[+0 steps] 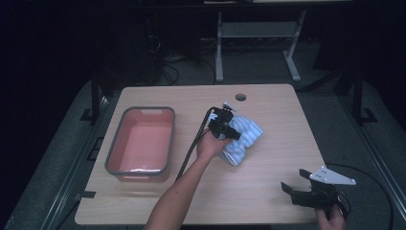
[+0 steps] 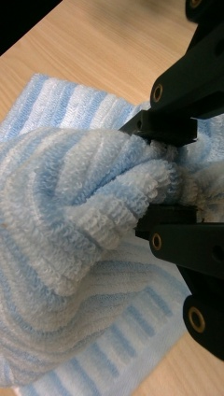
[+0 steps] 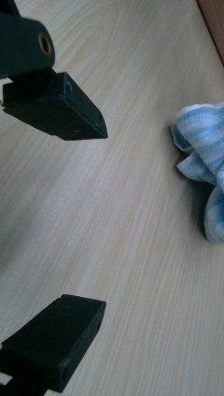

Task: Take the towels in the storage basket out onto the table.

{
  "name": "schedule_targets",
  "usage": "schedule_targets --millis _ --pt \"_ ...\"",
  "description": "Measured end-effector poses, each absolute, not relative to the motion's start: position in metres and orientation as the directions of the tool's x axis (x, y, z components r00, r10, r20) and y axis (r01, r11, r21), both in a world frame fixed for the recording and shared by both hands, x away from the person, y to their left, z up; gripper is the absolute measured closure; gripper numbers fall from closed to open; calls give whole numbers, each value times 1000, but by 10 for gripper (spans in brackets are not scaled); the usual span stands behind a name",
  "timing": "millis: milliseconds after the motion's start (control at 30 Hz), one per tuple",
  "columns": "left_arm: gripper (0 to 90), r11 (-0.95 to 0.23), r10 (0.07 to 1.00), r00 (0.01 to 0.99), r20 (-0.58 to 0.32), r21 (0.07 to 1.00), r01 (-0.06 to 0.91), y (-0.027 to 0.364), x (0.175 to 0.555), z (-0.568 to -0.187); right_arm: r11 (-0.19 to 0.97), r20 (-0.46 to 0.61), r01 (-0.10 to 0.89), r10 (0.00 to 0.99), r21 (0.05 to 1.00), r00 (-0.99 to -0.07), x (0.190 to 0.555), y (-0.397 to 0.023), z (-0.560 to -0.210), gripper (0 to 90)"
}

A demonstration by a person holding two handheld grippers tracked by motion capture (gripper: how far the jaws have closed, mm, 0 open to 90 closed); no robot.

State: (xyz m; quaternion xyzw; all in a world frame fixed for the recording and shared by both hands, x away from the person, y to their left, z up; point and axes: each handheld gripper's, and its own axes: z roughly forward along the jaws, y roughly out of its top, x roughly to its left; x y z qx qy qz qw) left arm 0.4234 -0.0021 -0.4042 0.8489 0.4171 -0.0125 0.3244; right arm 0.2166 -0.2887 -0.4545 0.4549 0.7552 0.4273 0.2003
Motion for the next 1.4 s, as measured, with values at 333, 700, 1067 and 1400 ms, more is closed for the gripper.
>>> schedule_targets --millis 333,700,1067,1400 --pt "652 -452 694 655 -300 526 721 -6 423 -416 227 87 525 858 820 -507 218 -288 -455 137" --pt "466 -446 693 655 -302 535 718 -8 418 -422 220 86 519 861 826 -501 218 -289 -455 137" --pt "373 -435 681 664 -310 558 707 6 409 -413 227 71 508 863 831 -501 217 -287 -455 137" --pt "353 -421 674 671 -309 585 693 21 399 -406 233 62 507 865 830 -498 218 -289 -455 137"
